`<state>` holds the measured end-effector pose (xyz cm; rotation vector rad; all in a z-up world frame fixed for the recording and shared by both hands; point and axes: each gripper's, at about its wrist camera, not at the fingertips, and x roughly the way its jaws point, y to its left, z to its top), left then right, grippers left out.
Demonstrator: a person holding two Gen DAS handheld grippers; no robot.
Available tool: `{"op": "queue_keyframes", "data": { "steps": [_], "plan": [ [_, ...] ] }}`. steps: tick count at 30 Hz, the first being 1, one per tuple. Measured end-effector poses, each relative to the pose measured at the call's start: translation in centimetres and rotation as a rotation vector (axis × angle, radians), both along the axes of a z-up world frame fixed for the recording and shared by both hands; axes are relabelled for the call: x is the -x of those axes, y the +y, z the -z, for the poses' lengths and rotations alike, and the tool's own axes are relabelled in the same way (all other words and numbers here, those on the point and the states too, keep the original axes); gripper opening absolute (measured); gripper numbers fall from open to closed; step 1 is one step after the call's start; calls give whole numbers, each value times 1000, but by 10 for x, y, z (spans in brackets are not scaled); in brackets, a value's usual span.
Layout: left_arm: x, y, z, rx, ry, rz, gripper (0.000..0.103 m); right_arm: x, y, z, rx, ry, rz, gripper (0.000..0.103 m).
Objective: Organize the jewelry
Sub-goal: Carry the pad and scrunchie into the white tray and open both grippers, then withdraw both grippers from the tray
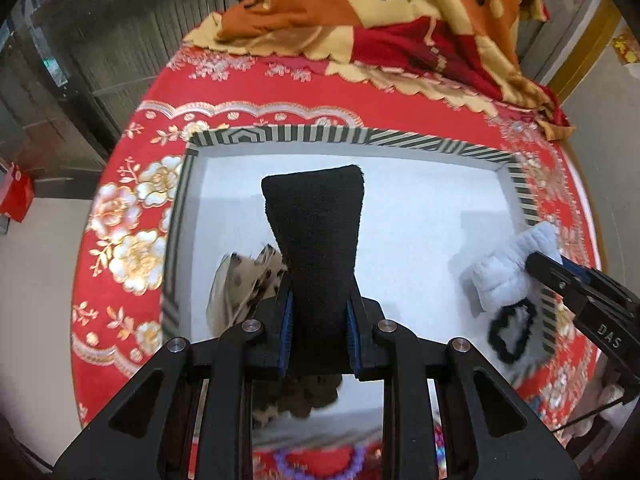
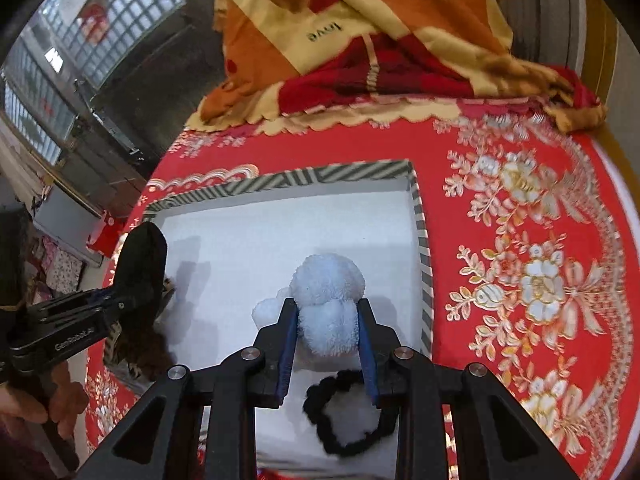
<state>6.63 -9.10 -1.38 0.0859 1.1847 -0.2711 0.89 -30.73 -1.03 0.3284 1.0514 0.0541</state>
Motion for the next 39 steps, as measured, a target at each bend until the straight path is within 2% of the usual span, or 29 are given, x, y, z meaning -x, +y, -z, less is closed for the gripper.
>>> {"op": "queue_keyframes", "data": {
  "steps": [3,5,9,13,15,17,20,28,39],
  "plan": [
    [-10,-4,13,-15,23,-3,21,-7,-3,13,28,34,3,27],
    [-13,-5,18,-26,26,-7,21,-9,-5,17,61,40,13,41],
    [-15,-9,23,-28,29,-5,23,-9,-6,11,104,27,5,47],
    [-13,-13,20,-39,2,3,38,0,-5,-1,107,-6,2,48],
    [-10,-14,16,-39,-16,6,51,6,-4,-6,99,-20,1,49],
    [-6,-12,11,-31,-27,-2,56,12,-1,-10,98,-23,2,49],
    [0,-12,5,-27,-31,-5,57,25,4,-17,75,-37,4,50],
    [37,1,-19,-16,-73,-31,58,59,25,-29,93,-46,-17,57],
    [103,30,-36,-29,-110,-60,58,109,48,-37,74,-55,-27,58]
  ]
}}
